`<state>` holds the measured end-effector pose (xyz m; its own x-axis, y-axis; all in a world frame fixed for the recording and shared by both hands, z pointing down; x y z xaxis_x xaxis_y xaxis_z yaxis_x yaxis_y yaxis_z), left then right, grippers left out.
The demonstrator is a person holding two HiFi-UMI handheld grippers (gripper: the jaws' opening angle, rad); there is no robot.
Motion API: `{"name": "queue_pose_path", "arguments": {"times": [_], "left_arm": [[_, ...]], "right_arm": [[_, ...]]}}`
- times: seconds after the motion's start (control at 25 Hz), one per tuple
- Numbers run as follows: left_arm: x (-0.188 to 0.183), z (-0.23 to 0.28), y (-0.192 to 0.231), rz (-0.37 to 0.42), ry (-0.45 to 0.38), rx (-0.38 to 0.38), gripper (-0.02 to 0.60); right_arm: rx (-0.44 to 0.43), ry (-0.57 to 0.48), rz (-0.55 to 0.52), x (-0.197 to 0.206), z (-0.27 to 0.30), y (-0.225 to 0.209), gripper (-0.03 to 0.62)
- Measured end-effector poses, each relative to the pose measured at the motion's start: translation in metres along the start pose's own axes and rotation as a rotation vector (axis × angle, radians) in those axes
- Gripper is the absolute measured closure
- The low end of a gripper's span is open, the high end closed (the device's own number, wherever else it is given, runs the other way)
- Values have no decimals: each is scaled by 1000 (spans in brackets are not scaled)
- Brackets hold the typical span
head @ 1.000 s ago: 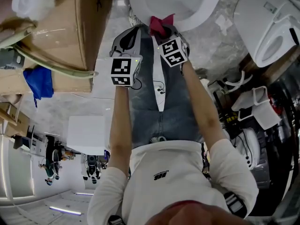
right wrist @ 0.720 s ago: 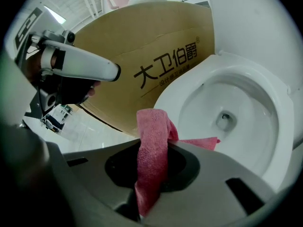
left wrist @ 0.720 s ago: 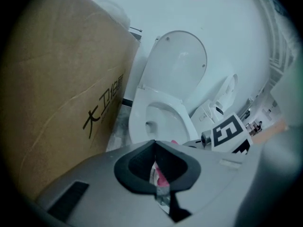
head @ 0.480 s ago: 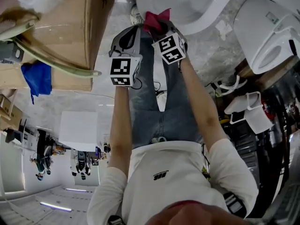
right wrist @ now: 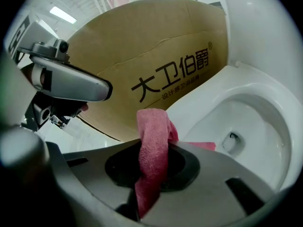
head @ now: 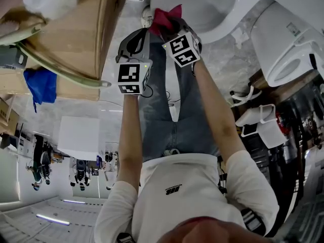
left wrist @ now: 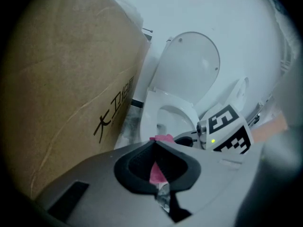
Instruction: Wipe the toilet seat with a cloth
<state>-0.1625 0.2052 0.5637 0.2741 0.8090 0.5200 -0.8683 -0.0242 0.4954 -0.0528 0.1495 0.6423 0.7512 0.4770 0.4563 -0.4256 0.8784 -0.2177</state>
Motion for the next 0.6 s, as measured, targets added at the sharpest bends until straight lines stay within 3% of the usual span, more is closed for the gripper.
{"name": "queue_pose_path", "arguments": {"times": [0.6], "left_arm": [[-35, 20, 10, -23, -3, -42, 571]], "right_arm": [[8, -45, -7, -41, 12, -49, 543]]}}
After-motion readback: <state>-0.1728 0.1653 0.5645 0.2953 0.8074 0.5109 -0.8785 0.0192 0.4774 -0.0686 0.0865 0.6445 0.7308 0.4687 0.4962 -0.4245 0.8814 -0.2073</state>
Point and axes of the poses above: the fingertips, and each gripper's own axes: z forward along the fingers, y to its left, x out of its underside, the point moved 8 cm from there along -z, backward along the fingers, and after that the axes turned 7 degrees about x, right-handed, at the moved point
